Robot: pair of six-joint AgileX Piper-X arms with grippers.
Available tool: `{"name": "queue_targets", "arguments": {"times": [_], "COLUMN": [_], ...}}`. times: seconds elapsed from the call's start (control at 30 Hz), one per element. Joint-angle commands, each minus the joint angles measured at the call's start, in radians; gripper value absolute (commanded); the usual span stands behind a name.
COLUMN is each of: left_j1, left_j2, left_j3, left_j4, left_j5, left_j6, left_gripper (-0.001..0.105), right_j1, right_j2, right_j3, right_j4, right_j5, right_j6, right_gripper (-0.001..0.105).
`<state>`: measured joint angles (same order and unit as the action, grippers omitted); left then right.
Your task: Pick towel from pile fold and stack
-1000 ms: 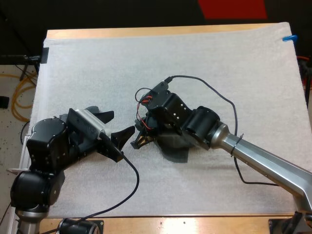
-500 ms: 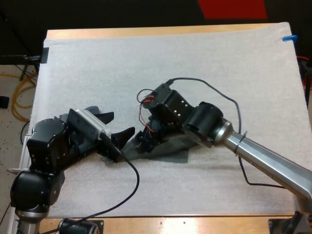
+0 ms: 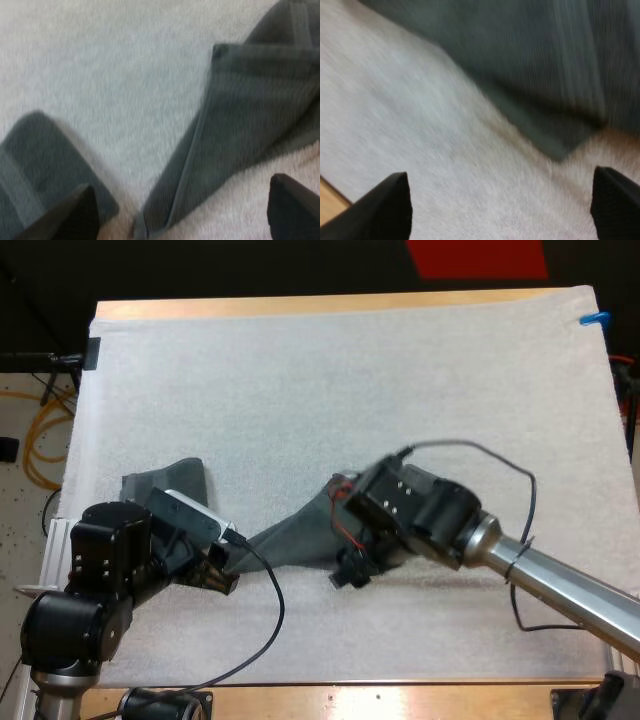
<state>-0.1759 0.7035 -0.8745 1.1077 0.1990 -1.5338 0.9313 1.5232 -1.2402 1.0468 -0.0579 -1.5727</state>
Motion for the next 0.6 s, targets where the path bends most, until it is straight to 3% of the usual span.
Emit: {"name": "queue_targets", "arguments": {"times": [0.0, 0.23, 0.37, 0.57], "left_j1": [-0.003, -0.003, -0.003, -0.003], "left_j2": [-0.004, -0.004, -0.004, -0.004], "left_j3": [-0.007, 0.0, 0.0, 0.0], "left_j4": [0.015, 0.031, 0.031, 0.031], "left_j5": [-0.016, -0.016, -0.016, -0.016], "left_j6": [0.006, 0.006, 0.006, 0.006], "left_gripper": [0.067, 0.067, 0.067, 0.067], "right_j1": [-0.01, -0.116, -0.21, -0.254], "right_j2": [-0.003, 0.003, 0.052, 0.14], "right_j3": [0.034, 0.23, 0.252, 0.252], "right_j4": [-0.017, -0.248, -0.273, -0.344], "right_j5": [0.001, -0.02, -0.191, -0.387], "right_j6": [0.033, 0.151, 0.18, 0.218], "right_gripper": [0.071, 0.071, 0.071, 0.071]}}
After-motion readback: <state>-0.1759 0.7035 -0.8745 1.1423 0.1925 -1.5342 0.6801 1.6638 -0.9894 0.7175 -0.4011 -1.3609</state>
